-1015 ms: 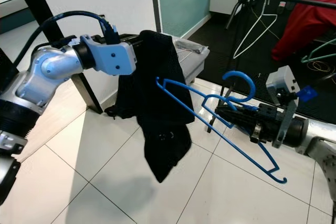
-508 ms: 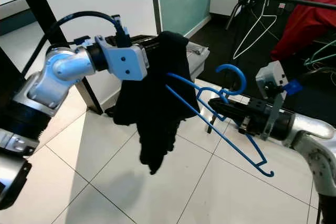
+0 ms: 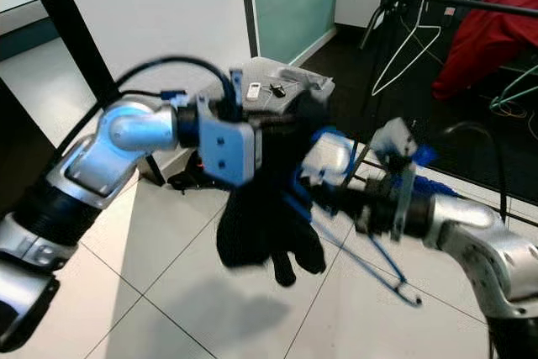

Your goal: Hang hanger

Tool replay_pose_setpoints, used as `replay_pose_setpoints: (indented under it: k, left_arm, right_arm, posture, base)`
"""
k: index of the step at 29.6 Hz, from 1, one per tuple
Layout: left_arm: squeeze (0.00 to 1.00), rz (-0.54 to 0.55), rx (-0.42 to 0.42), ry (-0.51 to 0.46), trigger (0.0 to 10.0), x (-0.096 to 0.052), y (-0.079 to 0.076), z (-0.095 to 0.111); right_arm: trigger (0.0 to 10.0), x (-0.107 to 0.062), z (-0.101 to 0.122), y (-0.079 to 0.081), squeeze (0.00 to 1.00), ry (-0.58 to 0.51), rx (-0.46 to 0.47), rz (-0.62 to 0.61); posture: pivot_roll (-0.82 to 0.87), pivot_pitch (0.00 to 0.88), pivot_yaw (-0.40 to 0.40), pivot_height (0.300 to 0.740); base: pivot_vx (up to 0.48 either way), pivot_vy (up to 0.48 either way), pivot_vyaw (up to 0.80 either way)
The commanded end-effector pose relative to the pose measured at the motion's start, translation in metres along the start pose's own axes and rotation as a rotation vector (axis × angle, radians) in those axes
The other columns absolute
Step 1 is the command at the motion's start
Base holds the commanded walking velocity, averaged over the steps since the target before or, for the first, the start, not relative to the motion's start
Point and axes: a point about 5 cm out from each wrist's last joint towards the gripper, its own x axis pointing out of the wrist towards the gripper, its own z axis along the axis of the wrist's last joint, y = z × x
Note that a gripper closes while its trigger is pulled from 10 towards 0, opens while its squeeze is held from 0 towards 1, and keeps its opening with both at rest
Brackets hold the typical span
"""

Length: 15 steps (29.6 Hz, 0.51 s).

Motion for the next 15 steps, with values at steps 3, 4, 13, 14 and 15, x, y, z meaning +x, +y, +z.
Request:
replay_pose_setpoints:
  k: [3, 4, 13, 14, 15]
  left_arm:
    - [0.00, -0.042, 0.047, 0.045, 10.0, -0.010, 0.006, -0.007]
    - [0.00, -0.042, 0.047, 0.045, 10.0, -0.010, 0.006, -0.007]
    - [0.00, -0.053, 0.090, 0.314, 10.0, -0.064, 0.038, -0.034]
    - [0.00, -0.053, 0.090, 0.314, 10.0, -0.064, 0.038, -0.034]
    - [0.00, -0.052, 0.093, 0.336, 10.0, -0.070, 0.041, -0.036]
  right_arm:
    - [10.0, 0.003, 0.004, 0.014, 0.00, 0.011, 0.005, 0.152]
    - [10.0, 0.003, 0.004, 0.014, 0.00, 0.011, 0.005, 0.152]
    - [10.0, -0.026, 0.004, -0.001, 0.00, 0.070, -0.010, 0.061]
    - [10.0, -0.026, 0.004, -0.001, 0.00, 0.070, -0.010, 0.061]
    - [10.0, -0.031, 0.005, -0.003, 0.00, 0.078, -0.016, 0.042]
  posture:
    - [-0.11, 0.029, 0.053, 0.740]
    - [-0.11, 0.029, 0.053, 0.740]
    - [-0.11, 0.031, 0.058, 0.740]
    - [-0.11, 0.031, 0.058, 0.740]
    - [-0.11, 0.031, 0.058, 0.740]
  base:
    - [0.000, 0.000, 0.00]
    - [0.000, 0.000, 0.00]
    - [0.000, 0.000, 0.00]
    - [0.000, 0.000, 0.00]
    - [0.000, 0.000, 0.00]
